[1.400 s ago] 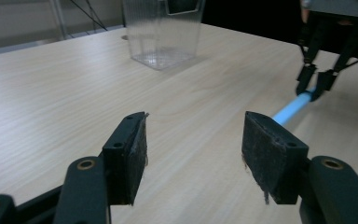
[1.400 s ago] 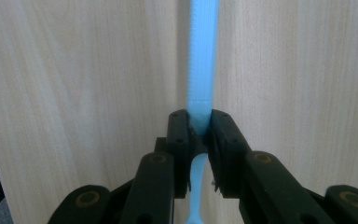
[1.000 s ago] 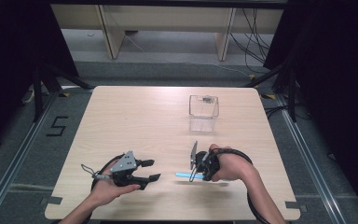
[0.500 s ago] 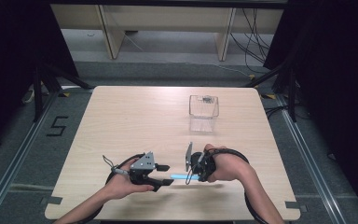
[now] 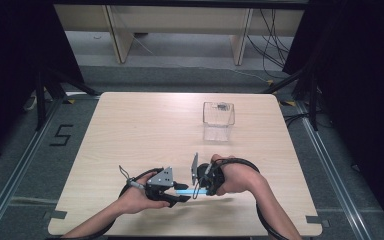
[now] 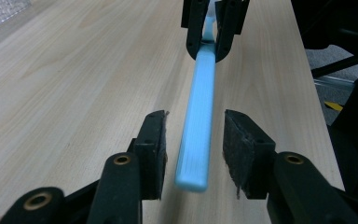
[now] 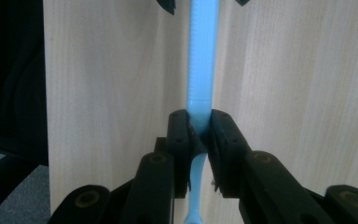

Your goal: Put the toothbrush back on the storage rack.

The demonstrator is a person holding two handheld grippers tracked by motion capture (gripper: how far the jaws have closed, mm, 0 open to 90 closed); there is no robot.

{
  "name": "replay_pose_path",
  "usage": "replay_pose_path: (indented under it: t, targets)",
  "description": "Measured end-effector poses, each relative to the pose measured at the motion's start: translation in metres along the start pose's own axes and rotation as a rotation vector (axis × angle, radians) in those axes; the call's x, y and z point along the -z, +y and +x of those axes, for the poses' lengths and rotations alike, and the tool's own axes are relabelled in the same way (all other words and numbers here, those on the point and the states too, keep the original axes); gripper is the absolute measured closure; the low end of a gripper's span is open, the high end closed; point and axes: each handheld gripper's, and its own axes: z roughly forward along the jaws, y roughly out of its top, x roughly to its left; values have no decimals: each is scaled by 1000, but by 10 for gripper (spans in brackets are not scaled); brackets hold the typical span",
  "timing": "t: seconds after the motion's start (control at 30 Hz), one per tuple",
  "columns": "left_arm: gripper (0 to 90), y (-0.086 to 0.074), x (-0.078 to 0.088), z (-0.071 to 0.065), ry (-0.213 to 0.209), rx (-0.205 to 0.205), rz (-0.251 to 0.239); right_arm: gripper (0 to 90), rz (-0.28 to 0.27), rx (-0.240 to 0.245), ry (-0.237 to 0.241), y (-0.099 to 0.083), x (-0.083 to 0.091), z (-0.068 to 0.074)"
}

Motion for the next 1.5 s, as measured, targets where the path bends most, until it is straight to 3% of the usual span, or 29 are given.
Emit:
replay_pose_path:
  t: [0.03, 0.17, 0.33, 0.4, 0.47, 0.67, 0.83, 0.87, 0.93, 0.97, 1.07, 1.1, 1.13, 1.17, 1.2, 1.3, 1.37, 1.4, 1.5]
  targets:
    - [605, 1, 0, 0, 4, -4, 4, 792, -1, 18, 0, 1, -1, -1]
    - [639, 2, -2, 1, -16, -22, 14, 792, 6, -7, 8, 4, -1, 2]
    - [693, 2, -3, -1, -16, -29, 22, 792, 6, 15, 20, 8, -2, 1]
    - [713, 2, -3, 0, -22, -39, 29, 792, 7, 17, 12, 9, -2, 1]
    - [728, 1, -4, 0, -25, -39, 27, 792, -3, 54, 8, 10, -3, -1]
    - [772, 1, -3, 0, -23, -47, 34, 789, 8, 36, 1, 13, -1, 1]
    - [777, 1, -1, 1, -22, -55, 25, 772, 4, 72, -17, 13, 1, 0]
    - [778, 1, -1, 1, -19, -52, 20, 732, 5, 42, -23, 12, 1, 1]
    - [778, 2, 0, 1, -12, -50, 12, 670, 5, 29, -57, 11, 2, 1]
    - [778, 2, 1, 2, -16, -52, 7, 646, -11, 38, -70, 10, 4, 0]
    - [778, 1, 3, 3, 11, -42, -5, 593, -71, -23, -127, 6, 11, 2]
    - [778, 0, 4, 3, 11, -35, -12, 583, -104, 5, -159, 4, 14, 0]
    - [778, -1, 5, 5, 17, -44, -14, 575, -112, -28, -163, 3, 16, 3]
    - [778, -2, 6, 4, 21, -27, -23, 565, -123, -45, -165, 1, 18, 5]
    - [778, -2, 7, 5, 32, -30, -27, 549, -144, -30, -174, -1, 20, 5]
    - [778, -4, 10, 8, 44, -26, -39, 511, -198, -66, -195, -7, 23, 10]
    - [778, -6, 12, 8, 57, -9, -50, 500, -233, -128, -211, -12, 23, 15]
    - [778, -7, 13, 9, 66, -7, -49, 497, -265, -109, -222, -14, 22, 14]
    - [778, -10, 16, 11, 82, 9, -67, 485, -301, -185, -225, -20, 21, 21]
